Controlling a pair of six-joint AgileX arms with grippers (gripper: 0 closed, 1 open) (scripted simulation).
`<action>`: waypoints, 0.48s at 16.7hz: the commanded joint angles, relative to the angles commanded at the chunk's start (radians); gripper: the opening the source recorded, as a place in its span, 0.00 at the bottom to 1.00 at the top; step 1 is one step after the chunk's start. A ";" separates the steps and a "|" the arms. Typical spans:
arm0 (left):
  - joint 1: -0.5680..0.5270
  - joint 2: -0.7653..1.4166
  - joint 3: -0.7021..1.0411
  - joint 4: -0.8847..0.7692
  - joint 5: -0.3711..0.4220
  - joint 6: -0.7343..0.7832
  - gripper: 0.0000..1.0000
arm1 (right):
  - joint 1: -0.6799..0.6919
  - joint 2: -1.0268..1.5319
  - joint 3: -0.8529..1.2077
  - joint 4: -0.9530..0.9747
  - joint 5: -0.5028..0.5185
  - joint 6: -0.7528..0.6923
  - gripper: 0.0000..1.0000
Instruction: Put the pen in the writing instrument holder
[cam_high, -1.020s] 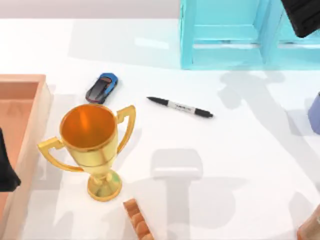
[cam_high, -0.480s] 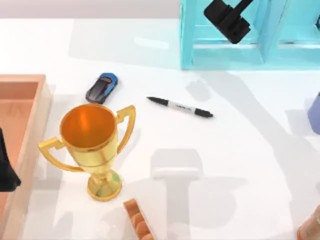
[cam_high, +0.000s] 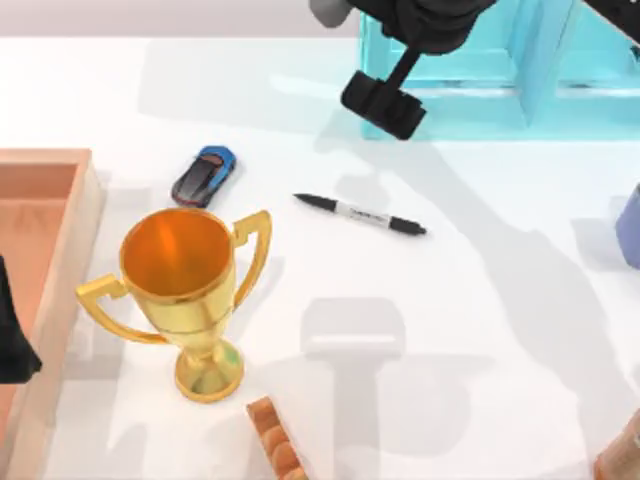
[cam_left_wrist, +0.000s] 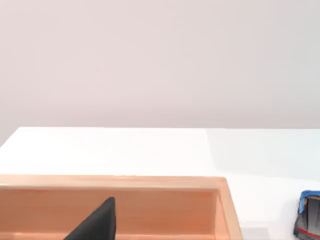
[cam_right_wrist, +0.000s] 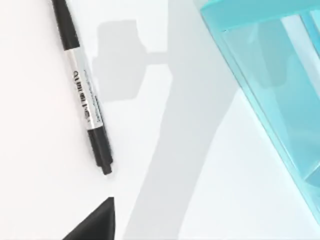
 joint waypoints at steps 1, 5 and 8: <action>0.000 0.000 0.000 0.000 0.000 0.000 1.00 | 0.007 0.059 0.044 -0.030 -0.002 -0.011 1.00; 0.000 0.000 0.000 0.000 0.000 0.000 1.00 | 0.019 0.268 0.201 -0.131 -0.033 -0.058 1.00; 0.000 0.000 0.000 0.000 0.000 0.000 1.00 | 0.020 0.374 0.291 -0.185 -0.060 -0.092 1.00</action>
